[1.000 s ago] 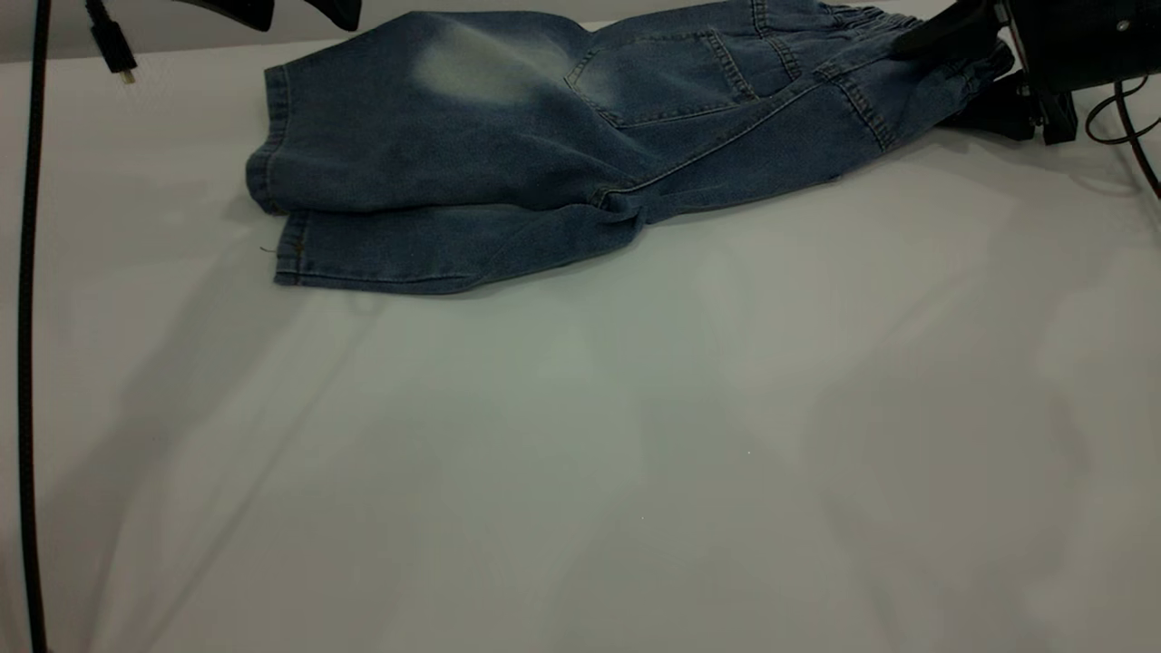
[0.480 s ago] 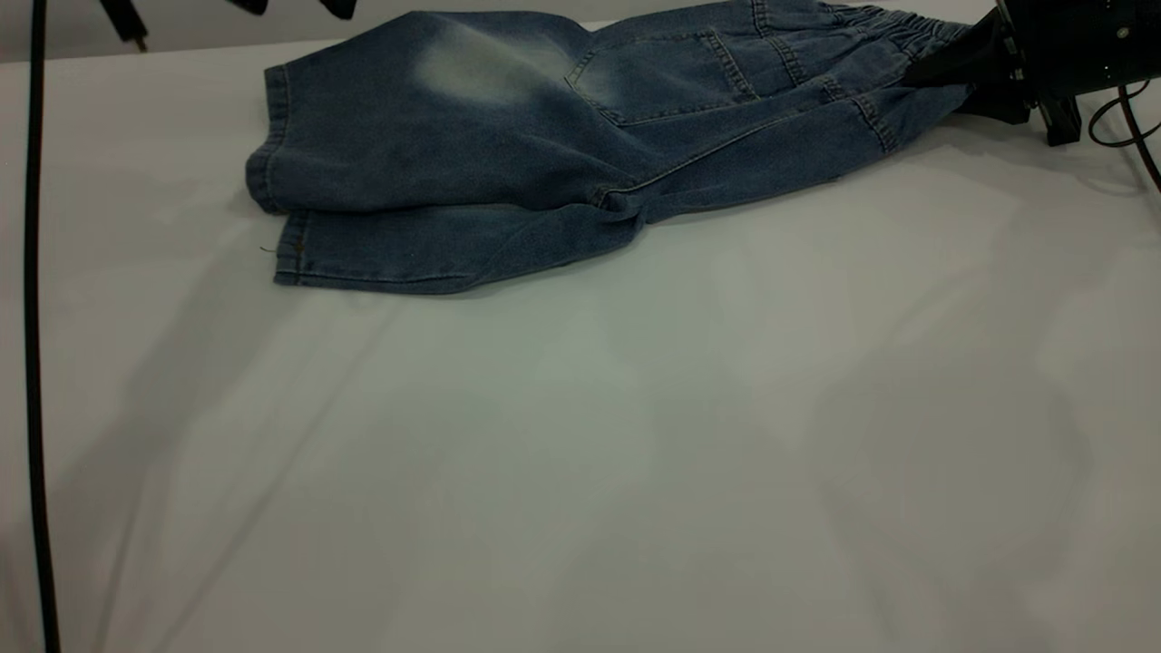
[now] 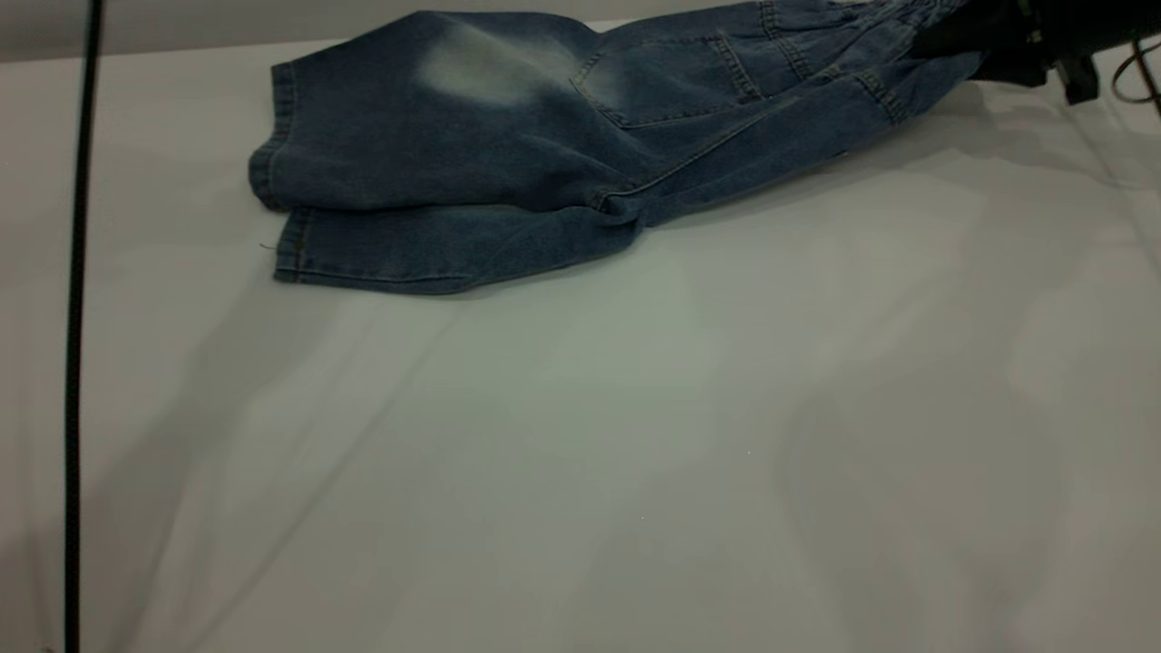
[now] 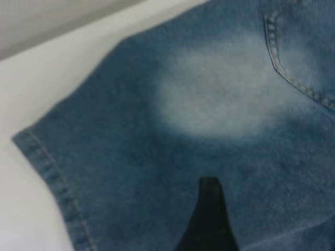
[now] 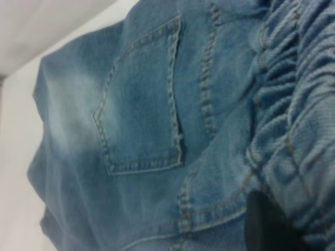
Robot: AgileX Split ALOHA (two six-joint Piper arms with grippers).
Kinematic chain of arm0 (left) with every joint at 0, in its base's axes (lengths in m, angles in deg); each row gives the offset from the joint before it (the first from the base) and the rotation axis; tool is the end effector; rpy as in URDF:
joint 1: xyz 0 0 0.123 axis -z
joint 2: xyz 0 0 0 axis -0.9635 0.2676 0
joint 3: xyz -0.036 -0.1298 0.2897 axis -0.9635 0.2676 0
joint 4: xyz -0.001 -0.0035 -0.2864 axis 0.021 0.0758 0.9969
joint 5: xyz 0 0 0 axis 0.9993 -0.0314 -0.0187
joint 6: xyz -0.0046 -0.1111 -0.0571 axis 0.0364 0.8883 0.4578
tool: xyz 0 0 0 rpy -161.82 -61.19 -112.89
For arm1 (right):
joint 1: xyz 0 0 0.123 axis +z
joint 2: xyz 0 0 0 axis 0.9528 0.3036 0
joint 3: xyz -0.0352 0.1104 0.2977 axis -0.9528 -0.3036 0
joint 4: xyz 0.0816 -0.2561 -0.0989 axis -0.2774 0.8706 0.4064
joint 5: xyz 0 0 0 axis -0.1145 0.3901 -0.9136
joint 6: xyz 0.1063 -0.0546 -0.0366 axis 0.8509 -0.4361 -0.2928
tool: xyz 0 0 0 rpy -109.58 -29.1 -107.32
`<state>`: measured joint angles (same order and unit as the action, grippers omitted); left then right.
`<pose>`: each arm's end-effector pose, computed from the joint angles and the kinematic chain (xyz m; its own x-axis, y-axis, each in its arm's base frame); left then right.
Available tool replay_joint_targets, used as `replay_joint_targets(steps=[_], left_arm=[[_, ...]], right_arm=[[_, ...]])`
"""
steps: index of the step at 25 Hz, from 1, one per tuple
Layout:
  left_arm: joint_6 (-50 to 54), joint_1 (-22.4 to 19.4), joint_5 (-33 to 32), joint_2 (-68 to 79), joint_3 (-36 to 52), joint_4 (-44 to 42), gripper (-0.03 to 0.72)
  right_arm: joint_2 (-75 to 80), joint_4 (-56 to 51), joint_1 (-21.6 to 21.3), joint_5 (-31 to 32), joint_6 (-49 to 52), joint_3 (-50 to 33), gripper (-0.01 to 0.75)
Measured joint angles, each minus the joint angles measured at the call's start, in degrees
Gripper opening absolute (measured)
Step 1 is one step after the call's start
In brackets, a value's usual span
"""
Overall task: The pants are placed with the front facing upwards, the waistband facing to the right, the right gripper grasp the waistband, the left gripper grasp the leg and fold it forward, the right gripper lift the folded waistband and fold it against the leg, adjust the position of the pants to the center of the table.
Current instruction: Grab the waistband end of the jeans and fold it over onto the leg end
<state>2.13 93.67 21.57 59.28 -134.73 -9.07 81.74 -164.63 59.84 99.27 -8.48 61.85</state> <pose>0.4954 -0.1789 0.2080 -0.7465 0.3529 -0.5640 0.4218 0.9067 0.0091 0.5374 -0.0157 0.0290 -0.9052 0.2860 -0.3142 -0.0772 0.6165 0.7836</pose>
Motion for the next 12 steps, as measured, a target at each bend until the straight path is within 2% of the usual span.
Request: replay_joint_targets(steps=[6,12], left_arm=[[-0.89,3.82,-6.96,10.72,-11.53,-0.12,0.514],[-1.24,7.22,-13.01,24.7,-29.0,-0.18,0.514]], right_arm=[[-2.14,4.0,0.0,-0.36,1.97,0.0,0.112],[-2.58,5.74,0.63,-0.7,3.27,0.0,0.112]])
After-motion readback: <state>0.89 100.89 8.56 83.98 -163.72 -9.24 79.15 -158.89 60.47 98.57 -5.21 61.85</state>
